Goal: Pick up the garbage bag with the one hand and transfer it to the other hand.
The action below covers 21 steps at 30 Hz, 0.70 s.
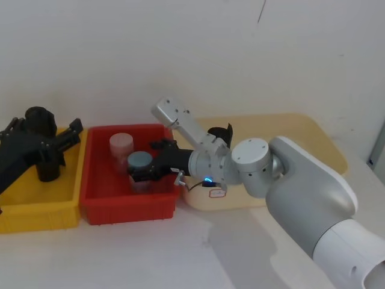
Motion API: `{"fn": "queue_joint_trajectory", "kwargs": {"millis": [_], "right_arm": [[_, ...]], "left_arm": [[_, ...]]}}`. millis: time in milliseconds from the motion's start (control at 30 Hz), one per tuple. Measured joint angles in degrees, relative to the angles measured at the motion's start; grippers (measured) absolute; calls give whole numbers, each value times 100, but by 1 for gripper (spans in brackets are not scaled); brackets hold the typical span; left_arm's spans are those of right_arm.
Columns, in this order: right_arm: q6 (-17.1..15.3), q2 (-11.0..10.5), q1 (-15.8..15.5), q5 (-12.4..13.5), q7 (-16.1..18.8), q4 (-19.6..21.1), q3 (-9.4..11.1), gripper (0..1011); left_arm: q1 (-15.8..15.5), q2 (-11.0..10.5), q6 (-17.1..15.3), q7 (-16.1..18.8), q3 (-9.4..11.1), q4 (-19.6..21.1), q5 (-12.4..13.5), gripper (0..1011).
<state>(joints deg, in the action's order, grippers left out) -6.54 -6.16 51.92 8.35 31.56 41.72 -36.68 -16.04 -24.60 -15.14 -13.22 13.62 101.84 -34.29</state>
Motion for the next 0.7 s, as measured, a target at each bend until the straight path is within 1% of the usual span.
{"fn": "queue_joint_trajectory", "kwargs": {"millis": [167, 367, 533, 700], "right_arm": [[-123, -42, 12, -36, 52, 51, -7, 1001], [-309, -80, -7, -61, 192, 160, -32, 1001], [-472, -81, -55, -64, 312, 255, -50, 1001], [-560, -62, -86, -64, 391, 301, -55, 993]], "left_arm": [[0, 0, 0, 0, 0, 0, 0, 1000], [0, 0, 0, 0, 0, 0, 0, 1000], [0, 0, 0, 0, 0, 0, 0, 1000], [0, 0, 0, 0, 0, 0, 0, 1000]]}}
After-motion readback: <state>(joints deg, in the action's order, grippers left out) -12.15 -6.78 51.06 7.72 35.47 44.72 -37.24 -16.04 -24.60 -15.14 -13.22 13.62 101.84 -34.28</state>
